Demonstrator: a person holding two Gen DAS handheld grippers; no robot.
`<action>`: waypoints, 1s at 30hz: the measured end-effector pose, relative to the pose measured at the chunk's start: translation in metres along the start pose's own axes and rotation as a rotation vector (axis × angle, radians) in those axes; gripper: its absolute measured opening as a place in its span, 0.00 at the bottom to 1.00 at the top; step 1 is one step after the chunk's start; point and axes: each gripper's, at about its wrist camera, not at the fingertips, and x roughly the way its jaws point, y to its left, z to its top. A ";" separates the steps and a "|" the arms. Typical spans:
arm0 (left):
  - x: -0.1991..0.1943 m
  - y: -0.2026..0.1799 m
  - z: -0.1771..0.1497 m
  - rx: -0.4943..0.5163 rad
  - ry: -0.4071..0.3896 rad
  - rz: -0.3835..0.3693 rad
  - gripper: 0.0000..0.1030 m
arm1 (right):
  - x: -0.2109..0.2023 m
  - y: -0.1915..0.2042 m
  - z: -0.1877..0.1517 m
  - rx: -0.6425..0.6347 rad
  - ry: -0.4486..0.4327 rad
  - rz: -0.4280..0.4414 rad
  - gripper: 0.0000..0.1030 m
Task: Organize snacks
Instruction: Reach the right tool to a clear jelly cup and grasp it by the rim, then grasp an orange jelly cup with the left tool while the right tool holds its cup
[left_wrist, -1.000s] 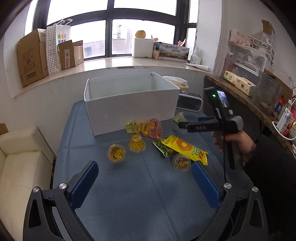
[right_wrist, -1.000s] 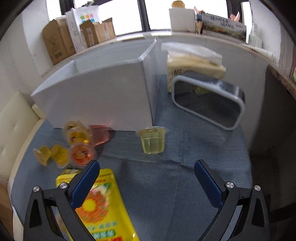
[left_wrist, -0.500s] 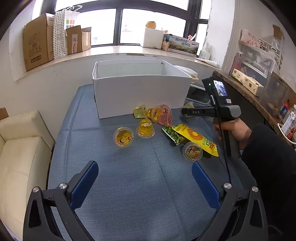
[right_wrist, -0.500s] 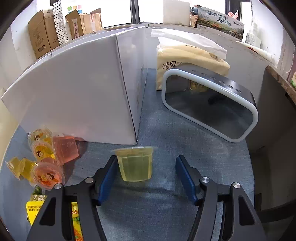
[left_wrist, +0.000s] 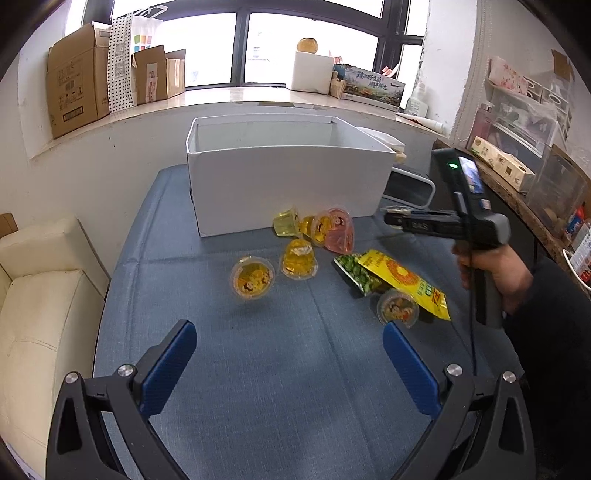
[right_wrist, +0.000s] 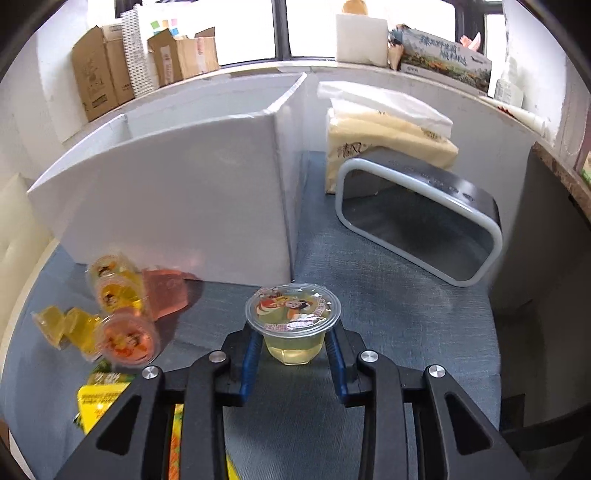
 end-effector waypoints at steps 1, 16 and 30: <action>0.003 0.000 0.002 0.003 -0.001 0.004 1.00 | -0.005 0.002 -0.001 -0.007 -0.009 -0.001 0.34; 0.096 0.026 0.033 0.007 0.039 0.073 1.00 | -0.101 0.036 -0.022 -0.048 -0.164 0.083 0.34; 0.131 0.039 0.025 -0.003 0.088 0.160 0.47 | -0.131 0.048 -0.032 -0.052 -0.206 0.126 0.34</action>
